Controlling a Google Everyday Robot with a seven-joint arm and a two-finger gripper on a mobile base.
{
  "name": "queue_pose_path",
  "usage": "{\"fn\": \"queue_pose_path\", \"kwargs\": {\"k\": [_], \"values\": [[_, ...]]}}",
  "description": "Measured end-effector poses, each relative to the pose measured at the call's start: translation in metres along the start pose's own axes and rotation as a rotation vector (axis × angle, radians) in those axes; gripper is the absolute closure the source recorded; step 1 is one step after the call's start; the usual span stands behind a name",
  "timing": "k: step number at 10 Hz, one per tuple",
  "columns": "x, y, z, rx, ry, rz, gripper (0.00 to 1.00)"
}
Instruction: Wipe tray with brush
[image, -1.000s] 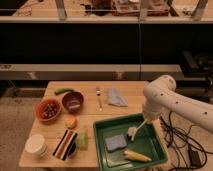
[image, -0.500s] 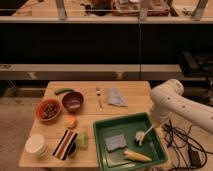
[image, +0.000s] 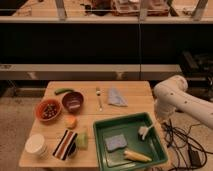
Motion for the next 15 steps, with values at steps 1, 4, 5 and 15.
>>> {"fn": "queue_pose_path", "kwargs": {"k": [1,4,5,15], "values": [[0.0,-0.01,0.0,0.003,0.004,-0.002,1.0],[0.003,-0.045,-0.002,0.005,0.016,-0.004,1.0],[-0.003,-0.05,-0.006,0.008,0.013,-0.014,1.0],[-0.071,0.005,-0.023,-0.034,-0.068,-0.152,1.0]]}}
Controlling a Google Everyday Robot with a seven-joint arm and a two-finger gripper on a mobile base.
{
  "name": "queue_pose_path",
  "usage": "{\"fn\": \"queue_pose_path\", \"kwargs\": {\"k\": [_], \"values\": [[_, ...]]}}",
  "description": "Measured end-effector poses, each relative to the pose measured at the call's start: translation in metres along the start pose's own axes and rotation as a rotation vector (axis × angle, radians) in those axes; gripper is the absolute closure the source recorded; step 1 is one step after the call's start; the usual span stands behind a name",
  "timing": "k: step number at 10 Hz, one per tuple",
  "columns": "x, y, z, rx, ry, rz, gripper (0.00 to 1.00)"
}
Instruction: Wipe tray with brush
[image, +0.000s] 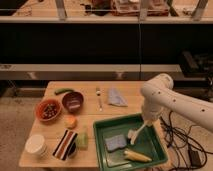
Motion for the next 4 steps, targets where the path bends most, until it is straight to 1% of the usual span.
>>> {"fn": "queue_pose_path", "kwargs": {"k": [1,4], "values": [[0.008,0.009,0.003,-0.016,0.003,0.021,1.0],[0.047,0.038,0.014,-0.057,0.034,0.1,1.0]]}}
